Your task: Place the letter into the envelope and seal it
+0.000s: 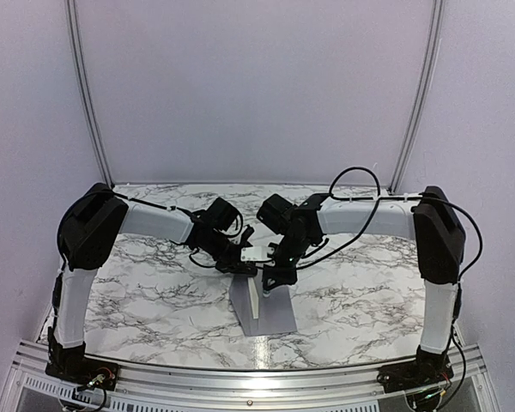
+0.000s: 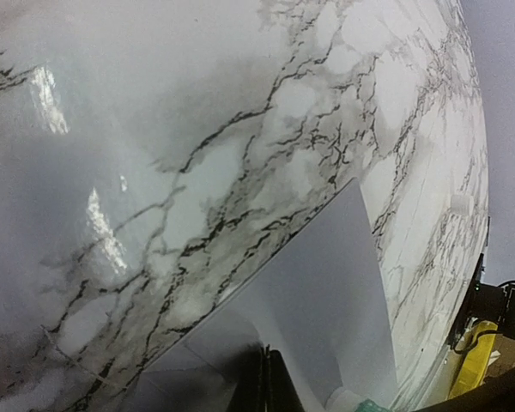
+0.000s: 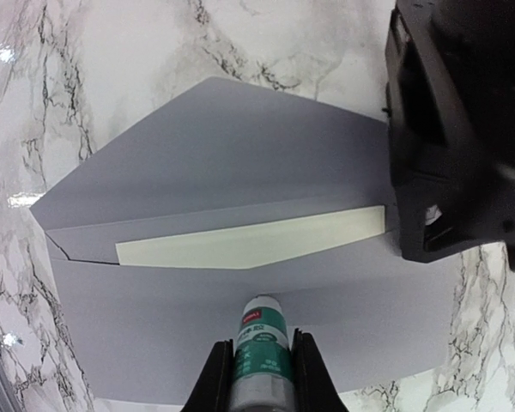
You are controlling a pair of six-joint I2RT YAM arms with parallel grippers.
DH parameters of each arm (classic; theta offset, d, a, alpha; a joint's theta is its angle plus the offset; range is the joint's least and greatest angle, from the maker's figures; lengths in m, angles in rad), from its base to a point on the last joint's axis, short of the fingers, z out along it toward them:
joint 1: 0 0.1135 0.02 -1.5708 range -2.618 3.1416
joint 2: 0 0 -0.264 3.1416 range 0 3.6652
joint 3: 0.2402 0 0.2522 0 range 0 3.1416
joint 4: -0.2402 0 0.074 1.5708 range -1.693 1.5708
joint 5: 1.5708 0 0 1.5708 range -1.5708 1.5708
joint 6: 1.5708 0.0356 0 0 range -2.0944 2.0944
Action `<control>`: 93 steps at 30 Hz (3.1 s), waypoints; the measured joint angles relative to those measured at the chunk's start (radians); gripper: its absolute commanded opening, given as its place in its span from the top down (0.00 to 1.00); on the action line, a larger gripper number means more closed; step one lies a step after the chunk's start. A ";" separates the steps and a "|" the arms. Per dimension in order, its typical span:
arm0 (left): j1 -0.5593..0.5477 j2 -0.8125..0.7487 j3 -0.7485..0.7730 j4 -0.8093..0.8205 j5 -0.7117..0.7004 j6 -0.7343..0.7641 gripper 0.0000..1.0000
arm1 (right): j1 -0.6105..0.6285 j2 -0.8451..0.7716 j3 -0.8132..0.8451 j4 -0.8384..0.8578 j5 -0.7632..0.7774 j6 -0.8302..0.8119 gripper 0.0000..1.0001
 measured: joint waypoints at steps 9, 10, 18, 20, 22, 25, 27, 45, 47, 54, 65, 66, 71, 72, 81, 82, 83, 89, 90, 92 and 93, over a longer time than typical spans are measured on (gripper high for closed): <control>0.000 0.000 0.000 0.000 0.000 0.000 1.00 | 0.014 -0.010 -0.014 -0.018 -0.025 -0.013 1.00; 0.000 0.000 0.000 0.000 0.000 0.000 1.00 | 0.015 -0.010 -0.014 -0.019 -0.026 -0.014 1.00; 0.000 0.000 0.000 0.000 0.002 0.000 1.00 | 0.016 -0.010 -0.014 -0.015 0.005 -0.011 1.00; 0.000 0.000 0.000 0.000 0.003 0.000 1.00 | 0.011 -0.010 -0.012 -0.012 0.019 -0.003 1.00; 0.000 0.000 0.000 0.000 0.004 0.001 1.00 | 0.008 -0.010 -0.008 -0.011 0.027 0.004 1.00; 0.000 0.000 0.000 0.000 0.004 0.001 1.00 | -0.006 -0.006 -0.001 -0.011 0.033 0.010 1.00; 0.000 0.000 0.000 0.000 0.005 0.003 1.00 | -0.018 -0.003 0.002 -0.008 0.038 0.013 1.00; 0.002 0.000 0.000 0.000 0.004 0.008 1.00 | -0.034 0.022 0.034 0.008 0.056 0.029 1.00; 0.002 0.000 0.000 0.000 0.004 0.008 1.00 | -0.033 0.022 0.033 0.008 0.052 0.025 1.00; 0.003 0.000 0.000 0.000 0.005 0.008 1.00 | -0.019 -0.002 -0.003 0.015 0.027 -0.002 1.00; 0.002 0.002 0.000 0.000 0.013 0.008 1.00 | 0.018 -0.010 -0.011 -0.029 -0.018 -0.027 1.00; 0.002 0.002 0.000 0.000 0.013 0.008 1.00 | 0.018 -0.011 -0.012 -0.032 -0.021 -0.028 1.00; 0.002 0.002 0.000 0.000 0.013 0.008 1.00 | 0.018 -0.015 -0.018 -0.045 -0.039 -0.030 1.00; 0.002 0.002 0.000 0.000 0.014 0.008 1.00 | 0.019 -0.017 -0.020 -0.045 -0.038 -0.029 1.00; 0.002 0.002 0.000 0.000 0.019 0.008 1.00 | 0.021 -0.019 -0.022 -0.028 0.026 -0.010 1.00; 0.002 0.002 0.000 0.000 0.019 0.008 1.00 | 0.021 -0.019 -0.021 -0.024 0.032 -0.006 1.00; 0.002 0.002 0.000 0.000 0.020 0.008 1.00 | 0.020 -0.019 -0.021 -0.022 0.037 -0.003 1.00; 0.003 0.005 0.000 0.001 0.029 0.010 1.00 | 0.012 -0.016 -0.013 -0.010 0.065 0.008 1.00; 0.003 0.006 0.000 0.001 0.031 0.010 1.00 | 0.010 -0.013 -0.009 -0.010 0.067 0.010 1.00; 0.003 0.006 0.000 0.002 0.032 0.010 1.00 | 0.005 -0.007 0.000 -0.007 0.071 0.012 1.00; 0.003 0.006 0.000 0.002 0.032 0.011 1.00 | 0.002 -0.004 0.003 -0.005 0.072 0.014 1.00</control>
